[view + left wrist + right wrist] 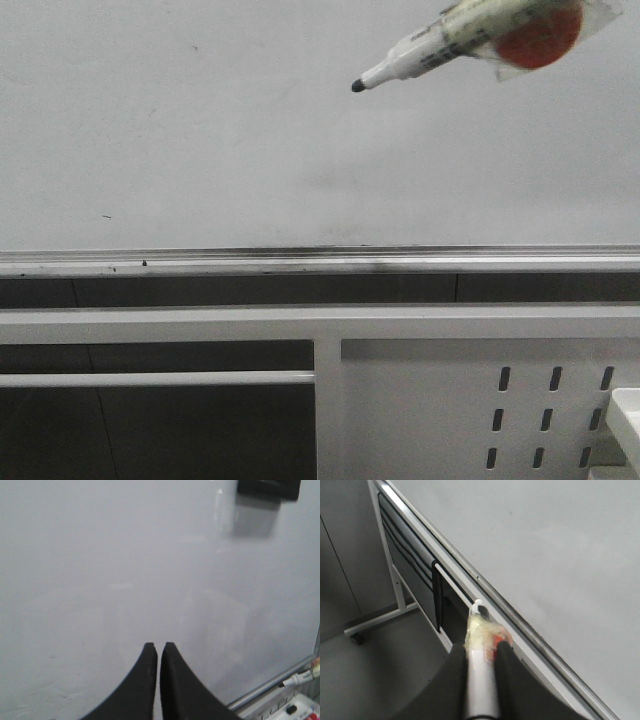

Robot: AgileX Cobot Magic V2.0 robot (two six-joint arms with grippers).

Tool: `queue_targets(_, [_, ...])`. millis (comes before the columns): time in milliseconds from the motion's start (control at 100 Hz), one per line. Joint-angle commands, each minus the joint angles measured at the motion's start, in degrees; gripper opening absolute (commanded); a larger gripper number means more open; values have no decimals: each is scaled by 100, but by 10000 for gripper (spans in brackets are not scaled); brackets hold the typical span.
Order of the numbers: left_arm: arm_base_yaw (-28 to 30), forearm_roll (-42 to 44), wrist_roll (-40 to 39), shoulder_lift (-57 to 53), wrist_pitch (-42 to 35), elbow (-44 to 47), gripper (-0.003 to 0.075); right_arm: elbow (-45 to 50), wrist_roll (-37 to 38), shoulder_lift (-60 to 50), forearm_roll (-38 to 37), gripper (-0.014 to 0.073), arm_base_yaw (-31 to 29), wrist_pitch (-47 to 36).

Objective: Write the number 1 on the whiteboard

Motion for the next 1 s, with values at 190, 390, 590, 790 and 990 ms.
queue_targets(190, [-63,-573,717,-574,634,292,-20,-27,12,-120,249,-69,-40,-524])
queue_targets(390, [-63,-859,1075,10,-403,292,-20,-14,2,-62,286,-69,-40,-585])
queue_targets(590, [-63,-440,1075,208,-1567,292,-20,-14,2,-20,406,-69,-40,-389])
queue_targets(790, [-63,-232,1075,270,-1571,292,-20,-14,2,-20,458,-69,-40,-121])
queue_targets(990, [-63,-87,1075,270,-1408,292,-20,-14,2,118,1073,-69,-43,-1282])
